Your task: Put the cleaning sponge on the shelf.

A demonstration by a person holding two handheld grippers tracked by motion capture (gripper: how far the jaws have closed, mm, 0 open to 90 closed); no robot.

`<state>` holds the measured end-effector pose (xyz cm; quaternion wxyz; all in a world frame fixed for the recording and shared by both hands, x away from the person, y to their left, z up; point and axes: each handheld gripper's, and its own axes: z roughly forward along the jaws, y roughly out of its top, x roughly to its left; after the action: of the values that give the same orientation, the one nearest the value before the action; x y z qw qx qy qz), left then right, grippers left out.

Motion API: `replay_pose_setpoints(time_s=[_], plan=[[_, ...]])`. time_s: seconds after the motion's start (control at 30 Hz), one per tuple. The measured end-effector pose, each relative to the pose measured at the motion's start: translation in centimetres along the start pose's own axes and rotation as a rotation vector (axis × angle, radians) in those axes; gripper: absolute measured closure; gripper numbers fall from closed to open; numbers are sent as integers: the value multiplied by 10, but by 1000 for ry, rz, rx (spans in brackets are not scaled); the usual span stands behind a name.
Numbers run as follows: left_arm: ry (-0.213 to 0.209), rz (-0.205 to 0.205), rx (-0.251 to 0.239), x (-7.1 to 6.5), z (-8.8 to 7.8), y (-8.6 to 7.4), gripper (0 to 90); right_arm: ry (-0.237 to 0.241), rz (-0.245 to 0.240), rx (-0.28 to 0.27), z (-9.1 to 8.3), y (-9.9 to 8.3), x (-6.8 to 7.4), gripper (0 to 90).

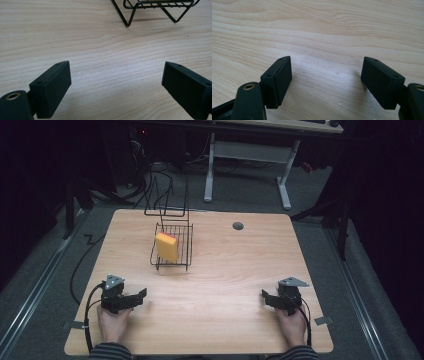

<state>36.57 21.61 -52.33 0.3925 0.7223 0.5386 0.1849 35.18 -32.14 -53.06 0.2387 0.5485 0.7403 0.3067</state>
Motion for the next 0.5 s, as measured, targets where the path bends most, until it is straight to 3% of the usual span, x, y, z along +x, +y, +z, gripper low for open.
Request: replay_pose_setpoints(time_s=[0.5], plan=[[38, 8, 13, 2, 11, -1, 97, -1, 1, 0, 0, 0, 0, 251]])
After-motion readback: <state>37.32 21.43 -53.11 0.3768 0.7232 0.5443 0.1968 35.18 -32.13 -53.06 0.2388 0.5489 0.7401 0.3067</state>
